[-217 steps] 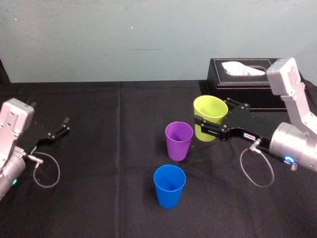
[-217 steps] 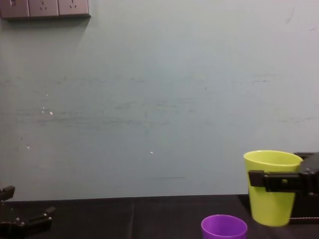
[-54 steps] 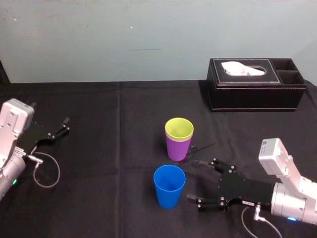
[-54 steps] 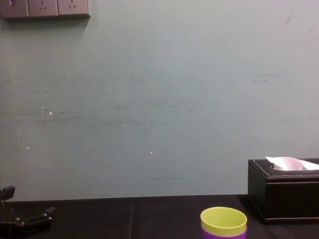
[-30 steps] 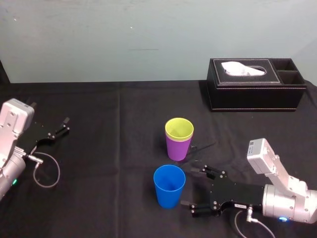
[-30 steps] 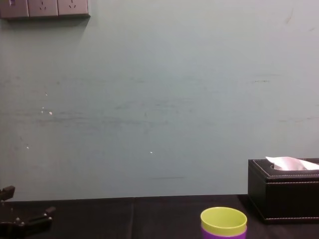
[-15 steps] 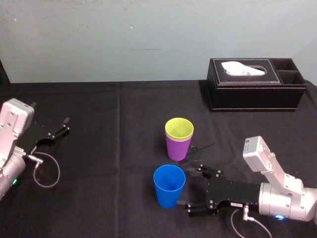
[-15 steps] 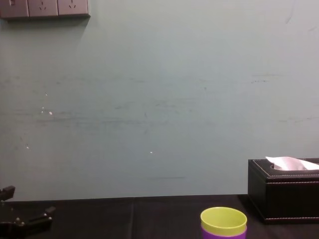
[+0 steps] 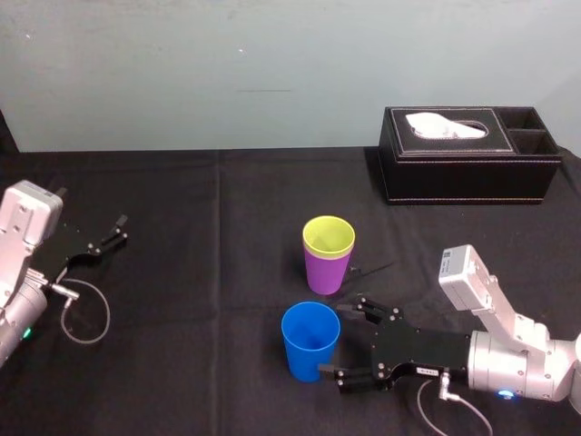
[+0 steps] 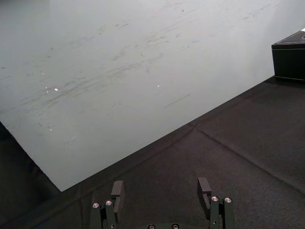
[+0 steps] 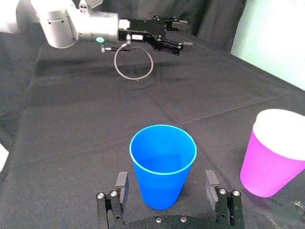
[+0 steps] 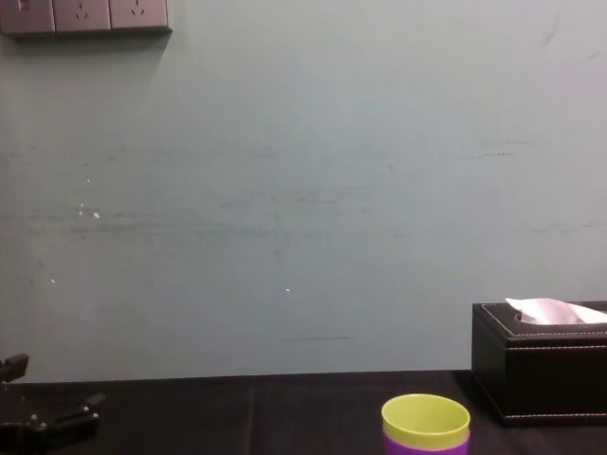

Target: Stack the three plastic cups sequentially using one hand.

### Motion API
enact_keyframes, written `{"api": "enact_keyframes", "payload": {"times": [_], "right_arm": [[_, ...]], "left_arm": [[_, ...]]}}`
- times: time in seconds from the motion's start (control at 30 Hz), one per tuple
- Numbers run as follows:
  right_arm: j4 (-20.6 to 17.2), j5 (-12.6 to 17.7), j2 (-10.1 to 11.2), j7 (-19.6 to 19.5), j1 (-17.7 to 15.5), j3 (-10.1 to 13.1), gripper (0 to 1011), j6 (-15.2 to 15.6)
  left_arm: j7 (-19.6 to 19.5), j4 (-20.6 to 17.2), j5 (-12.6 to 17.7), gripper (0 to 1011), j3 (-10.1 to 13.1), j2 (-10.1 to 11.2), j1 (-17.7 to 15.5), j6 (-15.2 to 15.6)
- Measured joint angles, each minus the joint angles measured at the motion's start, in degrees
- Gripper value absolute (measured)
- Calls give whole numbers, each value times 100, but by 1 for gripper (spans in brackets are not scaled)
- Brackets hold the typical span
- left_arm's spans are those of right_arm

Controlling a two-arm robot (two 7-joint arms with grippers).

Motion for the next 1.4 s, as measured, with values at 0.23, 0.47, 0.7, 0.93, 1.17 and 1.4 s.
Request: {"api": "enact_keyframes", "payload": {"times": [0.23,0.47,0.7,0.93,1.17,1.4], "right_arm": [[-16,19,-20,-16,27,-33,1002,29],[18,28,-72,-33,69,-75,1002,58],[101,18,-151,-41,145,-142,1002,94],[179,-36,-228,-47,227,-218,1002,122],[247,-57,-311,-46,295,-275,1002,151],[295,-15,-363,-27,348,-302,1002,187]], "left_arm": [[0,0,0,1010,0,0,0,0],[0,0,0,1010,0,0,0,0],[0,0,0,1010,0,0,0,0],[0,0,0,1010,0,0,0,0],[0,0,0,1010,0,0,0,0],[0,0,0,1010,0,0,0,0]]}}
